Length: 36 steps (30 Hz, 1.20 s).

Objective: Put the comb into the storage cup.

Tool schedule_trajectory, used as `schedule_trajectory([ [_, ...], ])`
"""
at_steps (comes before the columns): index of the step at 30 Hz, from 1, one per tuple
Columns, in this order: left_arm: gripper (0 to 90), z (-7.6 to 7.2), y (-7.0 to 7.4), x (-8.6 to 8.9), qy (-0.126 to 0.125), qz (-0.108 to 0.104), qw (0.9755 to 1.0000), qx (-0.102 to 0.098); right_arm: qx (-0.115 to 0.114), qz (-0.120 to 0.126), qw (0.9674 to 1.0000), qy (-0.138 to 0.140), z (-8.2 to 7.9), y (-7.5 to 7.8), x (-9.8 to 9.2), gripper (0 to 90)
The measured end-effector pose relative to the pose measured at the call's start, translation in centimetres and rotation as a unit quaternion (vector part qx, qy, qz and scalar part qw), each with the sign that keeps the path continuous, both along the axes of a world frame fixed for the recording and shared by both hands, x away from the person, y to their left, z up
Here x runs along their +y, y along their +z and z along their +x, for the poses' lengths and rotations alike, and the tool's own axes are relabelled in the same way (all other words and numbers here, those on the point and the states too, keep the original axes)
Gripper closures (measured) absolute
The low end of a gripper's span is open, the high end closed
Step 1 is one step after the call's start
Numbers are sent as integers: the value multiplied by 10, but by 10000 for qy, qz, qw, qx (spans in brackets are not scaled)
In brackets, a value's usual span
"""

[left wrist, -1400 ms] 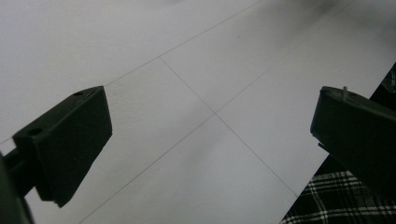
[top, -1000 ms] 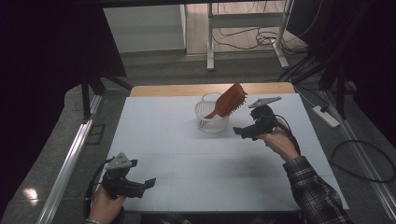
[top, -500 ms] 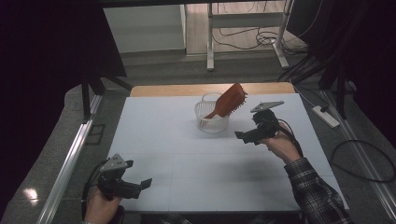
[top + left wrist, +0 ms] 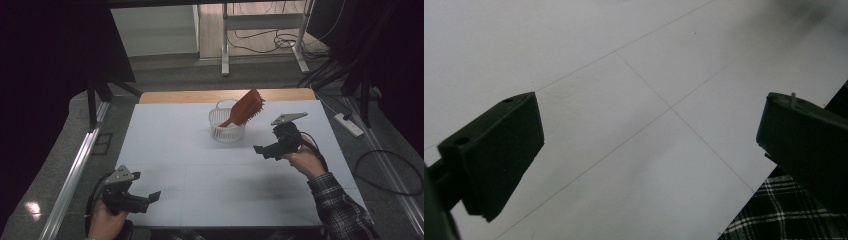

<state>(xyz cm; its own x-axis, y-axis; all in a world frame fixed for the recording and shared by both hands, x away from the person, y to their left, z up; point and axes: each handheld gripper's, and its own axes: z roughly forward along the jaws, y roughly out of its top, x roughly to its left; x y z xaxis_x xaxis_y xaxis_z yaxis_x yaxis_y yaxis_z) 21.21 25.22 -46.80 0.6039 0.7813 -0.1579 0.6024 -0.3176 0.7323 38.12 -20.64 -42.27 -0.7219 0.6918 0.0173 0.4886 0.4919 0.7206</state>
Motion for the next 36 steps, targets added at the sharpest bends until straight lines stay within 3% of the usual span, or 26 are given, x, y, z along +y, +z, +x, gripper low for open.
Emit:
schedule_trajectory([
  [23,7,1,-1,2,-26,-113,9999,62,22,-166,9998,66,-23,-7,-11,0],
  [36,8,1,-1,2,-25,-86,9999,64,41,-153,9999,-69,-36,-9,-27,0],
])
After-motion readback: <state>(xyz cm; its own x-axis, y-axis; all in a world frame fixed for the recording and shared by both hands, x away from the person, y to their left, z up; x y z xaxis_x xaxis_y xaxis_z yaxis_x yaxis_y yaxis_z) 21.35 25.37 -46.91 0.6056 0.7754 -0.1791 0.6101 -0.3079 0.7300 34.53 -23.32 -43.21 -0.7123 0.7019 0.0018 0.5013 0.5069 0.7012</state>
